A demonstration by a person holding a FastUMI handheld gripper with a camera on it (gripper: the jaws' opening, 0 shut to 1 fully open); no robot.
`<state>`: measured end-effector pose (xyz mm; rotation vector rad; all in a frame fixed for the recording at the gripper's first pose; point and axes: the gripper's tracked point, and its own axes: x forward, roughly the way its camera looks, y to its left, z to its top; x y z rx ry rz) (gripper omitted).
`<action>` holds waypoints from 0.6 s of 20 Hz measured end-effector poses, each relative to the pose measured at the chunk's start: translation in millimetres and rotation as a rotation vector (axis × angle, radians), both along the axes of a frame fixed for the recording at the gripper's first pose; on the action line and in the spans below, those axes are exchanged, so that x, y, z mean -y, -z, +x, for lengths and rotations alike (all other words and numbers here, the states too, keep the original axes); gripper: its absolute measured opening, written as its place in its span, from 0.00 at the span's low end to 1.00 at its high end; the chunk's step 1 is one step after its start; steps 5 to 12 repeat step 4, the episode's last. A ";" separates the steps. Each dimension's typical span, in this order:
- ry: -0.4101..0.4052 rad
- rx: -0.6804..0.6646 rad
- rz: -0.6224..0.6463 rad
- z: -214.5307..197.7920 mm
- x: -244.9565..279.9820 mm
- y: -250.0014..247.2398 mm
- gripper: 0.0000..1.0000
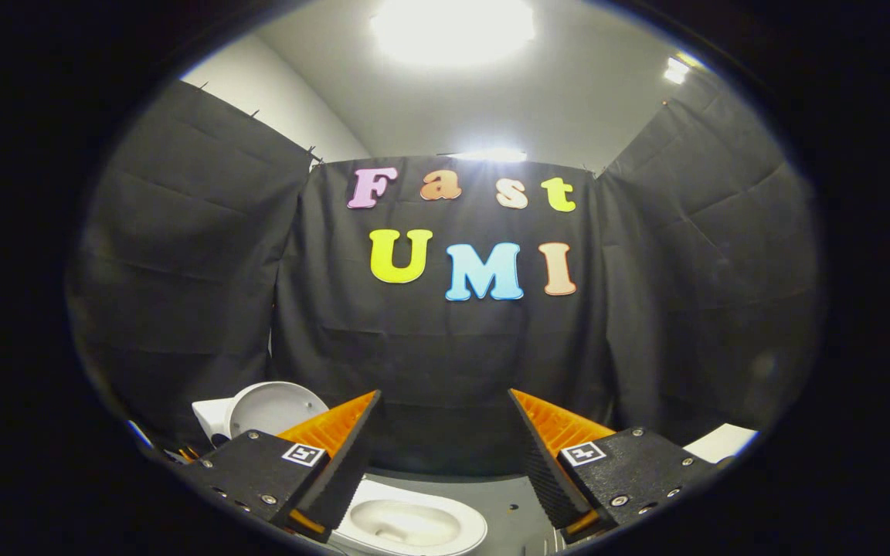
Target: Open the toilet lid.
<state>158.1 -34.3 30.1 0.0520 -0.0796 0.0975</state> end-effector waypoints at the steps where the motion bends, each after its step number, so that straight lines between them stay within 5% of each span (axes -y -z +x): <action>1: -0.010 -0.010 -0.007 0.5 2.3 2.9 0.95; 12: -0.014 -0.037 -0.020 0.8 7.3 12.9 0.95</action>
